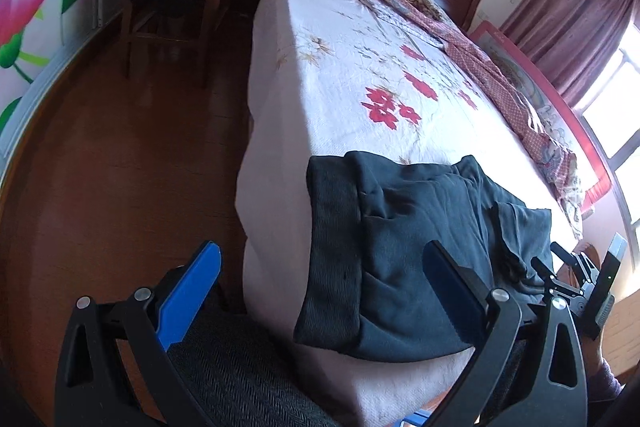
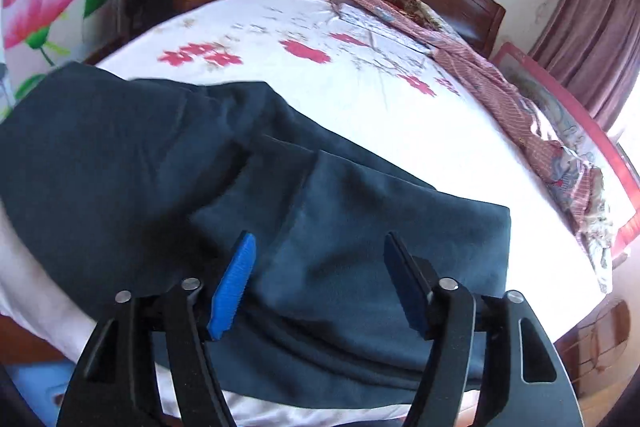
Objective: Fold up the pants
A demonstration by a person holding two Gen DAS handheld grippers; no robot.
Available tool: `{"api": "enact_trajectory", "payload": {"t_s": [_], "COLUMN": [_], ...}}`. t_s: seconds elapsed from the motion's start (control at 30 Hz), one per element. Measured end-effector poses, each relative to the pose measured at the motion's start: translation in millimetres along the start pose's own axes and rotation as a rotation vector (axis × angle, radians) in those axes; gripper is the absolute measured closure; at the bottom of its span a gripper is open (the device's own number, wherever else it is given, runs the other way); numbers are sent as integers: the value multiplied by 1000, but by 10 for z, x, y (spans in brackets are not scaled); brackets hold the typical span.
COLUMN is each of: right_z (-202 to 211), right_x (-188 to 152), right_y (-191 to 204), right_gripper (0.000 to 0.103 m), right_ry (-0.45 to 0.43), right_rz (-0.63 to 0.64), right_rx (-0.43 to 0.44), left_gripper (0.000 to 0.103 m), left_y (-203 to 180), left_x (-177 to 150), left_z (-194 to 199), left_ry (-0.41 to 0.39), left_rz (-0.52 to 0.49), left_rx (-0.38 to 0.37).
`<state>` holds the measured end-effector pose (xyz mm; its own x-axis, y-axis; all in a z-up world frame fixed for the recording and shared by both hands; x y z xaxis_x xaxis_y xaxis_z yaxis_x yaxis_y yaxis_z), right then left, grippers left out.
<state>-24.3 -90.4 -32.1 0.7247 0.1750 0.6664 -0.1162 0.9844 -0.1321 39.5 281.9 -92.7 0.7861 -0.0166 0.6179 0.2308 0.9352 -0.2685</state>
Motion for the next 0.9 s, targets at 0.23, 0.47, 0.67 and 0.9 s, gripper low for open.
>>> {"api": "enact_trajectory", "payload": {"t_s": [0.23, 0.47, 0.67, 0.9], "right_z": [140, 55, 65, 552], "right_x": [-156, -128, -15, -4], "right_y": [672, 717, 937, 2000], "right_gripper": [35, 35, 35, 21], "right_ry": [82, 117, 78, -221], "right_rz": [50, 68, 106, 436], "right_rx": [98, 90, 106, 220], "left_gripper": [2, 12, 66, 78], "left_y": [76, 95, -56, -268], "left_x": [71, -155, -145, 225], "left_z": [-568, -814, -701, -486], "left_ry": [83, 161, 226, 351], "left_rz": [5, 195, 99, 20], "left_rx": [-244, -439, -355, -226]}}
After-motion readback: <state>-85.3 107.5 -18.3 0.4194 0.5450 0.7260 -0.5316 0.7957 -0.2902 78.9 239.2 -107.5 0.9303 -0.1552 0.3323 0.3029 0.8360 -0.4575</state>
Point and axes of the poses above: each gripper's, at about its wrist camera, not at the fingertips, and z roughly against the way its jaws point, y to its left, x to its top, the point moved 7 cm from there along -z, roughly the way its jaws point, and after that the axes turned 15 degrees about -z, right-handed, at the moved point
